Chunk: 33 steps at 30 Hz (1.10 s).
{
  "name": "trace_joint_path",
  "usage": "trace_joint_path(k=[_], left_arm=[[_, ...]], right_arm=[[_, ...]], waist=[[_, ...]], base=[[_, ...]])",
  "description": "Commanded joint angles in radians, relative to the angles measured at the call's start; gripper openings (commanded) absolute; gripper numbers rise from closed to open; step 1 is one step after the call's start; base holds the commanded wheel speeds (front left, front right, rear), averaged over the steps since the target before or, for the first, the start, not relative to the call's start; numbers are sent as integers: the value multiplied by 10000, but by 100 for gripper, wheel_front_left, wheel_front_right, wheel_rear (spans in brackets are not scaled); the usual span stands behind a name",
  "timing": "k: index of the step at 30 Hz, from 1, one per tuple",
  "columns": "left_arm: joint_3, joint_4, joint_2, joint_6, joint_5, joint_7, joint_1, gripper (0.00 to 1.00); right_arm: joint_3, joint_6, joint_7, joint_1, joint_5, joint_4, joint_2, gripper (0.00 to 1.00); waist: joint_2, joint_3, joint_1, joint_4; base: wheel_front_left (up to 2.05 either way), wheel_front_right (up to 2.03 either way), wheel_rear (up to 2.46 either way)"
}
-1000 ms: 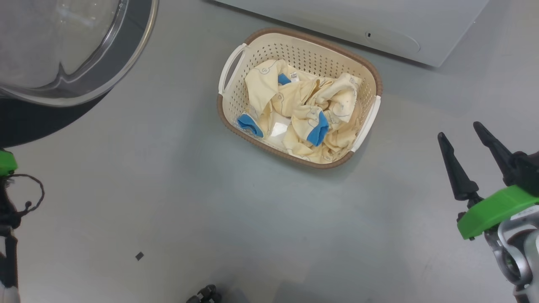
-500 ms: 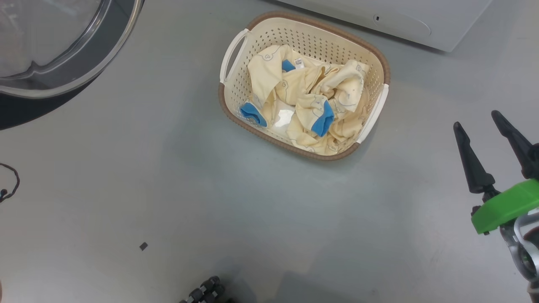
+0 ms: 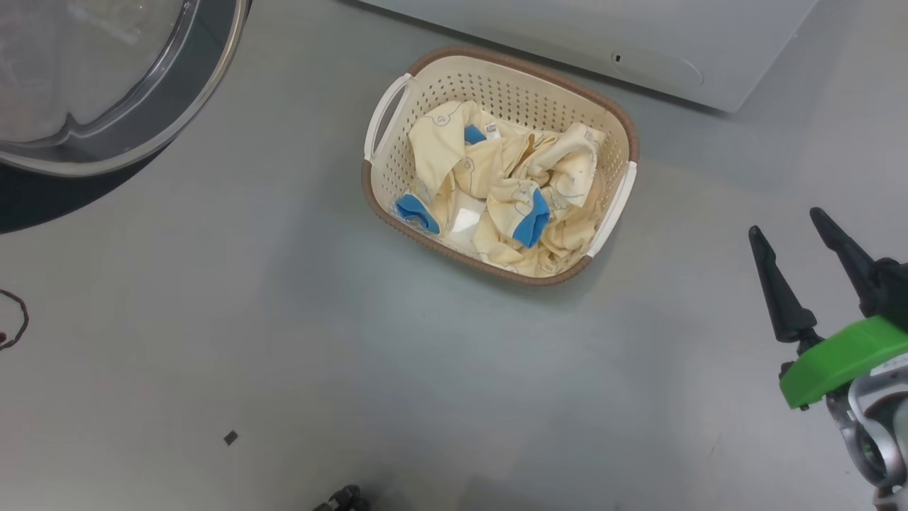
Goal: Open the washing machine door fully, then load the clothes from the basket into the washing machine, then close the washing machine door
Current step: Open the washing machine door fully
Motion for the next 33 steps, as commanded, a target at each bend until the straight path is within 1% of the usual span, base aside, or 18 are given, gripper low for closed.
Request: trace_joint_path(k=[1, 7, 16, 19, 24, 28, 33], left_arm=[[418, -274, 929, -47, 139, -107, 54, 0], [242, -551, 957, -228, 684, -109, 417, 0], [-281, -1242, 797, -414, 1319, -109, 1409, 0], [-448, -1494, 734, -435, 1431, -98, 1687, 0], [-931, -2368, 451, -432, 1656, 187, 2452, 0], [-1312, -3316, 65, -473, 1631, 644, 3176, 0], [-1807, -4648, -370, -311, 1759, 1100, 4123, 0]], right_arm=[[233, -25, -144, -23, 76, -208, 12, 100], [468, -25, -597, -94, 199, 364, 340, 100], [699, -25, -1405, -104, 435, 1315, 915, 100], [719, -25, -1615, -75, 487, 1477, 1051, 100], [683, -25, -2103, 108, 578, 1796, 1359, 100], [575, -25, -2348, 306, 593, 1891, 1590, 100], [386, -25, -2512, 551, 549, 1795, 1858, 100]], waist=[[0, -222, 1, -118], [0, -953, 1, -420], [0, -2357, 1, -1043], [0, -2678, 1, -1204], [0, -3437, 1, -1616], [0, -3919, 1, -1968], [0, -4341, 1, -2435]], base=[[0, 0, 0], [0, 0, 0], [0, 0, 0], [0, 0, 0], [0, 0, 0], [0, 0, 0], [0, 0, 0]])
